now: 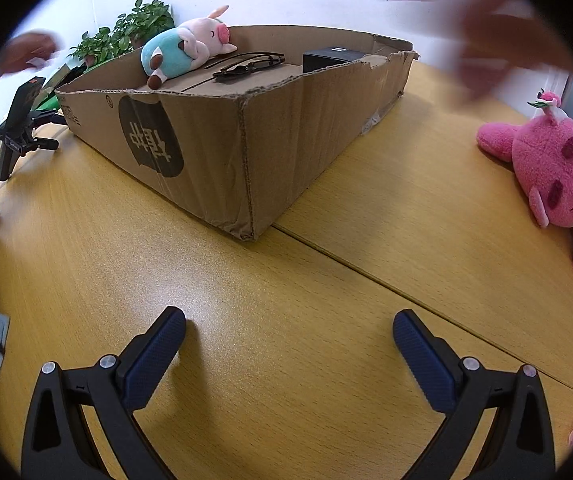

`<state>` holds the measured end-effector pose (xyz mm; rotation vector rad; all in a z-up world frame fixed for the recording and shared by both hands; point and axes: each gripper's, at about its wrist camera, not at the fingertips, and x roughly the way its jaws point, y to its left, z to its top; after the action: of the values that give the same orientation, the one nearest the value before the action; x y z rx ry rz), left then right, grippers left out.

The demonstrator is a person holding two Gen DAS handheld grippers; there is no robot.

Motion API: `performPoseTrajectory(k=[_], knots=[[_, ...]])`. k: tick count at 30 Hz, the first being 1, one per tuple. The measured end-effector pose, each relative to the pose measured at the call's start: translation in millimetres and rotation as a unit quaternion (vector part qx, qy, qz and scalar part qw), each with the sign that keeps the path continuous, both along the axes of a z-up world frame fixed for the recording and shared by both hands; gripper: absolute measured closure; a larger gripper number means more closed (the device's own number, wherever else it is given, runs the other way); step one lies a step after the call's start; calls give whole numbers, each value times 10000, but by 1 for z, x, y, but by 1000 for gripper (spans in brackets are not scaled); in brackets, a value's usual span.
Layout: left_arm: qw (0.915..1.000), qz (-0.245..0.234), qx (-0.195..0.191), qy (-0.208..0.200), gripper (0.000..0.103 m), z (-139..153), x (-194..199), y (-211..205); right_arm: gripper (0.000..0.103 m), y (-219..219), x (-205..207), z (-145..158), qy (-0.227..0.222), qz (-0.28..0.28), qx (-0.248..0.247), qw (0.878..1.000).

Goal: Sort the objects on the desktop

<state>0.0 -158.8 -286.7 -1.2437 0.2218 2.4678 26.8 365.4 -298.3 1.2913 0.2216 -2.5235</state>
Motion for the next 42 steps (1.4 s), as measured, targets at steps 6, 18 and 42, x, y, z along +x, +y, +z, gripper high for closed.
performPoseTrajectory(k=[6,18,42], knots=[[10000,5,-4,0,0,0,0,1,0,0,0,0,1,-8,2,10000],[10000,11,-8,1,0,0,1,1,0,1,-1,-1,-1,-24,5,10000],[10000,23,-3,2,0,5,3,0,0,0,3,7,-5,-844,-4,9964]])
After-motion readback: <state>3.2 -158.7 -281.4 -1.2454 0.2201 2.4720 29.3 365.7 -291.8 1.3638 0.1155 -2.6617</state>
